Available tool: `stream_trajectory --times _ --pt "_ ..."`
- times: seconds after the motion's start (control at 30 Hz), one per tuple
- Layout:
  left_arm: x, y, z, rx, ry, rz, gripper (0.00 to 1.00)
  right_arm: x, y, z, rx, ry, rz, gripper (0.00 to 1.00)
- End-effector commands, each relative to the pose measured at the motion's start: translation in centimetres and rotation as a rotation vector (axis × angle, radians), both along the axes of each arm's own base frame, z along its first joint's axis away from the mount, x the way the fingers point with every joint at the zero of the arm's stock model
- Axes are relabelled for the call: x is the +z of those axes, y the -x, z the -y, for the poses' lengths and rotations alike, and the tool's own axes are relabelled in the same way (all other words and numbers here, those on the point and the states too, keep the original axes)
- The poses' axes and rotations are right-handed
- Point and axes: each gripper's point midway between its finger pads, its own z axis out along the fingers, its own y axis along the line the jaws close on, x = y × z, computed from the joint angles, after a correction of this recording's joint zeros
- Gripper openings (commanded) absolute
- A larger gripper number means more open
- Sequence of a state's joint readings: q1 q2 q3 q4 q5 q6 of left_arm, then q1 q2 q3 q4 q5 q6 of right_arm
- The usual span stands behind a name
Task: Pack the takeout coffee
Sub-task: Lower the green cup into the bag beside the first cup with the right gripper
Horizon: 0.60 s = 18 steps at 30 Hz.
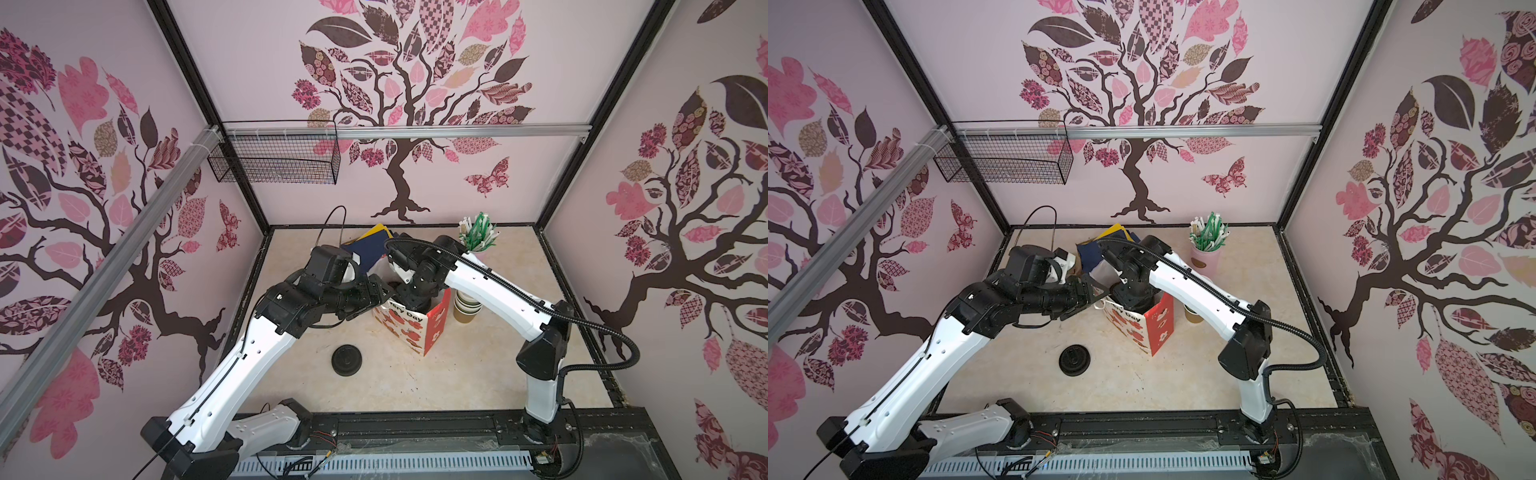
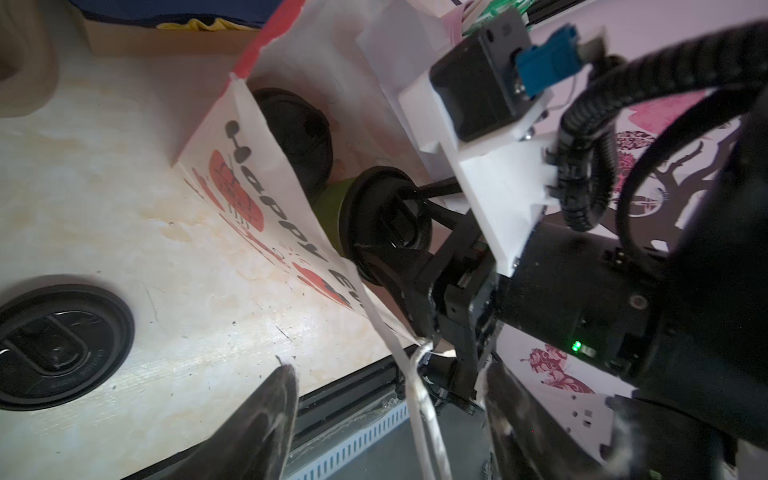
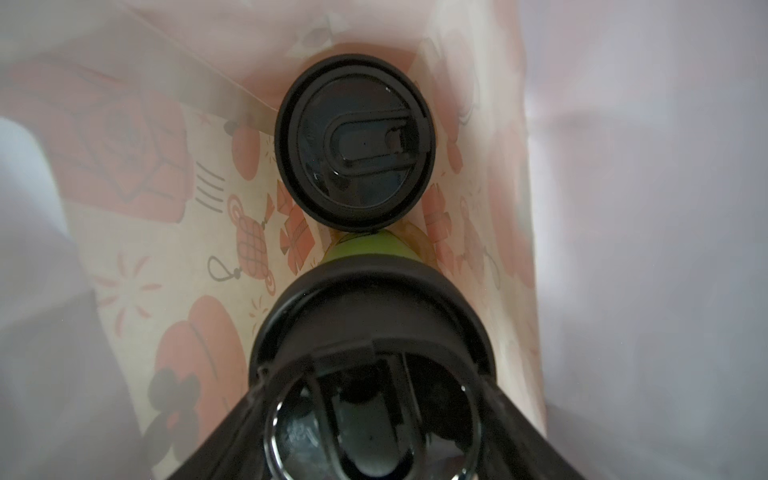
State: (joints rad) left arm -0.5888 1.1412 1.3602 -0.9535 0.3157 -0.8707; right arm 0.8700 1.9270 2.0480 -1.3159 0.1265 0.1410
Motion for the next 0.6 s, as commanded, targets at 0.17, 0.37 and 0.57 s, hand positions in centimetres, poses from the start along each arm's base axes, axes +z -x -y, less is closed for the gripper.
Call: stream_trajectory --times 0.17,0.37,0.57 --pt "0.5 0.9 1.2 -0.069 0.07 -0.013 0.4 1.1 0.8 0.7 0.018 -0.001 0.013 0.68" --pt "0.5 0.9 1.0 -0.074 0.044 -0.008 0.2 1.4 1.5 1.4 -0.004 0.0 0.0 0.68" --pt "0.8 1.1 0.6 -0.086 0.014 0.0 0.07 1.9 2.0 1.9 -0.024 -0.004 -0.008 0.68"
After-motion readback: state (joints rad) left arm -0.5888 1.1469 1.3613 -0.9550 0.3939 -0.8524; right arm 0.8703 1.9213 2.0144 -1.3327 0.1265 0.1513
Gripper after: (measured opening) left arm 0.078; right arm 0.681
